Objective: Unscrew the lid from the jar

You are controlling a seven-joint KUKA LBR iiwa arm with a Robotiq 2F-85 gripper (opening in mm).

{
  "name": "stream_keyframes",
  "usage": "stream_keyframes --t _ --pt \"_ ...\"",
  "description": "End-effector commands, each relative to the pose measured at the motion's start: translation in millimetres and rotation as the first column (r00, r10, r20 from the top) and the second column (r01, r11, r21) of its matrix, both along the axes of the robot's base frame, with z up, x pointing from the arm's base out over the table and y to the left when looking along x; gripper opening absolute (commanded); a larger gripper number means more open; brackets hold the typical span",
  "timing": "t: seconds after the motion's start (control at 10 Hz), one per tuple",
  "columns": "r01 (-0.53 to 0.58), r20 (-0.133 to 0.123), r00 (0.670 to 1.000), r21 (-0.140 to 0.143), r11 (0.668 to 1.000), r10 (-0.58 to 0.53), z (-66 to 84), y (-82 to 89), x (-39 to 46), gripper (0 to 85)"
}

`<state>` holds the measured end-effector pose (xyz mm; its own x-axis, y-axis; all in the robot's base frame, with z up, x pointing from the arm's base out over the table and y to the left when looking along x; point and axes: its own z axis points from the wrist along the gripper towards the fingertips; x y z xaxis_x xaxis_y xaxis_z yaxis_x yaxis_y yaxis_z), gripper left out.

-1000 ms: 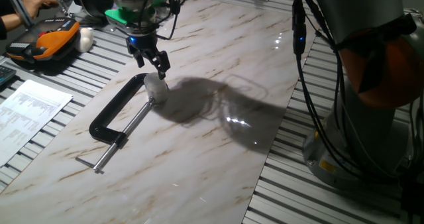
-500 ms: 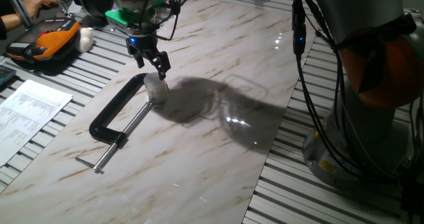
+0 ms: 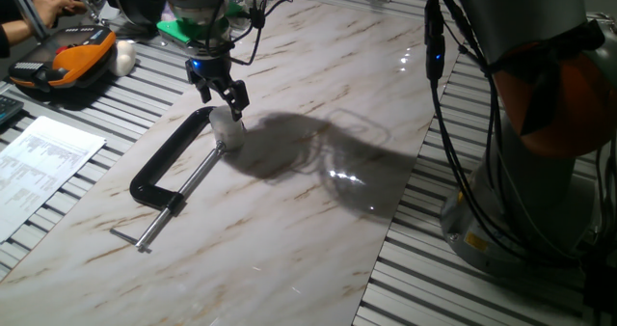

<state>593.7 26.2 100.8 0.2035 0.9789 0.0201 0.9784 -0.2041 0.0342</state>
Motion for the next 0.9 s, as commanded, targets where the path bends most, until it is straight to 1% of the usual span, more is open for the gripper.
stream_keyframes --t 0.0,0.2,0.5,0.6,0.8 --pt "0.0 -0.002 1.0 -0.002 1.0 0.0 -0.1 0.0 -0.1 85.0" --pt "0.0 -0.008 1.0 -0.006 1.0 0.0 -1.3 -0.1 0.0 85.0" --pt "-0.003 0.001 1.0 0.003 1.0 0.003 -7.6 -0.9 -2.6 85.0" --pt "-0.006 0.001 1.0 0.004 1.0 0.006 -8.8 -1.0 -3.8 68.0" --pt "-0.009 0.003 1.0 0.008 1.0 0.009 -13.0 -1.0 -4.9 68.0"
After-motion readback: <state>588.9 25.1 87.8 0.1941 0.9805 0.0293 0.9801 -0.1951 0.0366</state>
